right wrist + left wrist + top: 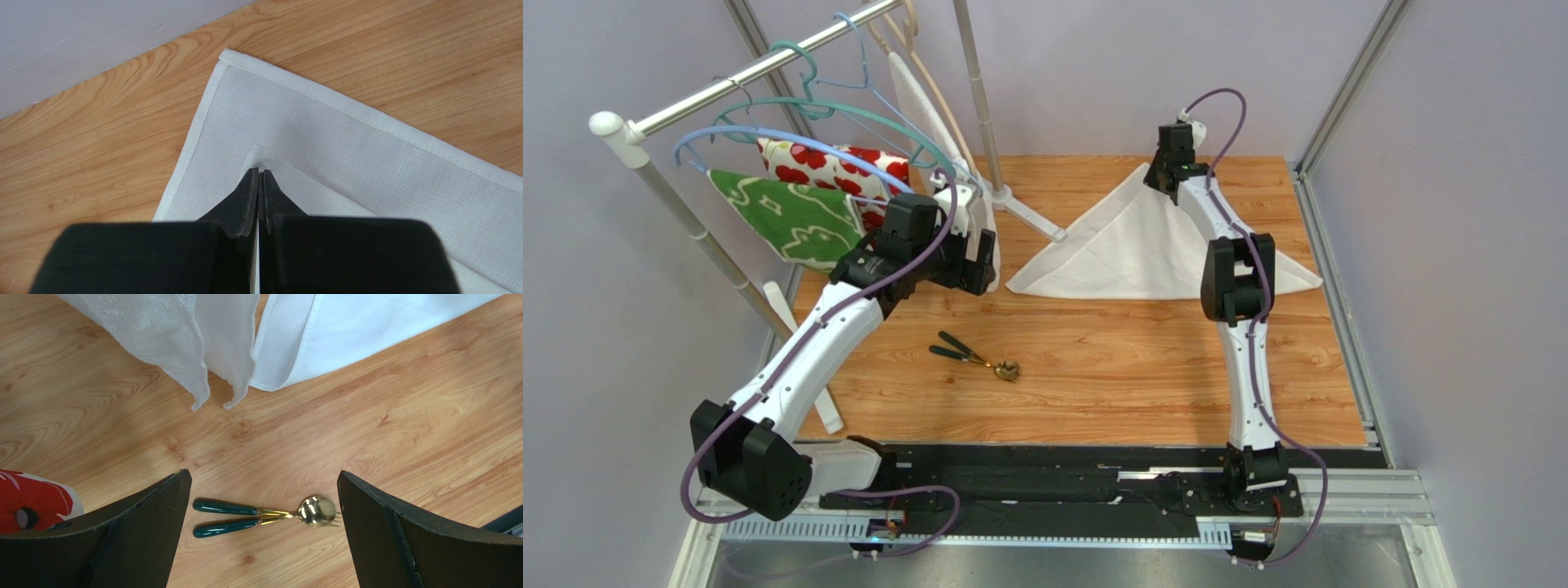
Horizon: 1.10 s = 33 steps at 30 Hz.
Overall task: Fold the napkin, place the utensils inside, and roll it up
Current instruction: Fold the napkin
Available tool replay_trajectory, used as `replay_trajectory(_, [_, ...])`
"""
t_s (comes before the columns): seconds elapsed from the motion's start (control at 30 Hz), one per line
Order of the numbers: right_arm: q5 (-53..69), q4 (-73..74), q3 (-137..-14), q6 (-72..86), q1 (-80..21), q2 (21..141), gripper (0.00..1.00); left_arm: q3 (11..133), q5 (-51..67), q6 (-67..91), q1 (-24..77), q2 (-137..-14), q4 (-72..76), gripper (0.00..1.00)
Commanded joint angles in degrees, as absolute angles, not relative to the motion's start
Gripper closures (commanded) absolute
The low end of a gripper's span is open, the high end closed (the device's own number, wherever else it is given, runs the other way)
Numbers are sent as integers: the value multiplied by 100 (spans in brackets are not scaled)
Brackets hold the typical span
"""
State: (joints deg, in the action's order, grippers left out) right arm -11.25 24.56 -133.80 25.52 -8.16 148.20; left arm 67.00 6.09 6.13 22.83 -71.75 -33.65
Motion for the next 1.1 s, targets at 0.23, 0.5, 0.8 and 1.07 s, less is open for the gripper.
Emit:
replay_trajectory(0.23, [-529, 2302, -12374, 2497, -765, 14387, 96, 6732, 800, 650, 2259, -7137, -3305, 2])
replay_trajectory(0.5, [-149, 1812, -11375, 2136, -826, 13405, 38, 6697, 844, 685, 2259, -6944, -3261, 2])
replay_trajectory(0.8, [-369, 2520, -10354, 1854, -975, 12191, 37, 6653, 1011, 747, 2259, -6785, -3199, 2])
replay_trajectory(1.07, [-931, 3419, -9651, 1811, -1274, 12085, 35, 6636, 1178, 800, 2259, -6680, -3155, 2])
